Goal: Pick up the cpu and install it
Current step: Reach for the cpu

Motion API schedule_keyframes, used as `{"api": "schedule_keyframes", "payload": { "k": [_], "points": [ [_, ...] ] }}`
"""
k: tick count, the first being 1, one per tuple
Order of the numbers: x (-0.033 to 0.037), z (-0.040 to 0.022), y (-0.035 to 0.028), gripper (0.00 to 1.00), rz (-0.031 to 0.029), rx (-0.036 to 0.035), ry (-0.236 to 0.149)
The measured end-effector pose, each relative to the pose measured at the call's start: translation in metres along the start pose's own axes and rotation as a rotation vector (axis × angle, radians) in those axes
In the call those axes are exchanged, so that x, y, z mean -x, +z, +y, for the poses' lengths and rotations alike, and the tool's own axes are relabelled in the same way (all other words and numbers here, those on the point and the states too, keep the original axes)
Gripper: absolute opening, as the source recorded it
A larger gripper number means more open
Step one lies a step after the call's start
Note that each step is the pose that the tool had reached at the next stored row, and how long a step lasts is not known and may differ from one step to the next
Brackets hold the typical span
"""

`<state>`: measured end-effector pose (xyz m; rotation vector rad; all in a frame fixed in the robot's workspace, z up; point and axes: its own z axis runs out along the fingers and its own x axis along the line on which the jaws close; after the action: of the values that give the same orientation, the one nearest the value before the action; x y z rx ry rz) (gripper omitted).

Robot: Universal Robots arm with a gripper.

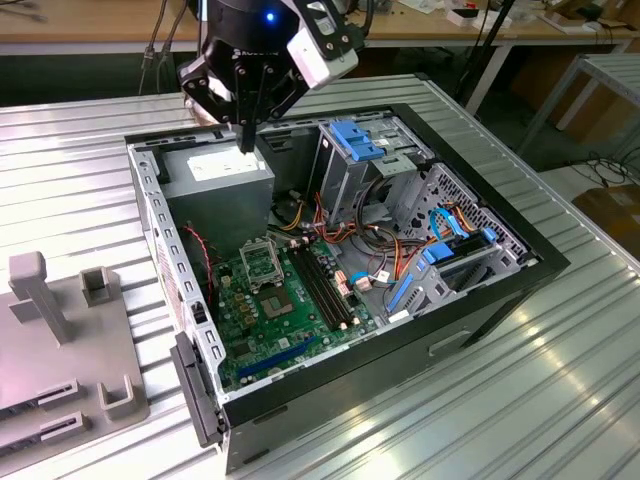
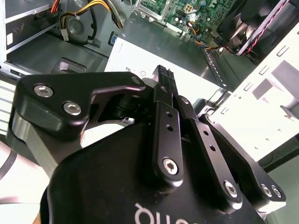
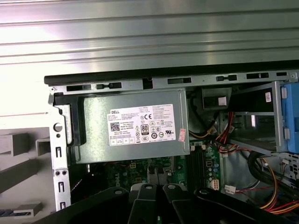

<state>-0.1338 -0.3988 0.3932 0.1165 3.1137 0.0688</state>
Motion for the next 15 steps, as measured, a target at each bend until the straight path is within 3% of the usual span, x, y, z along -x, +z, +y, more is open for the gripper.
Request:
{"api": "schedule_keyframes", "payload": {
  "k": [3,15],
  "points": [
    [-0.0052,-0.0004,-0.0001,0.11,0.0,0.0,0.0],
    [-0.0079,-0.0006,-0.0001,0.11,0.0,0.0,0.0]
  ]
}}
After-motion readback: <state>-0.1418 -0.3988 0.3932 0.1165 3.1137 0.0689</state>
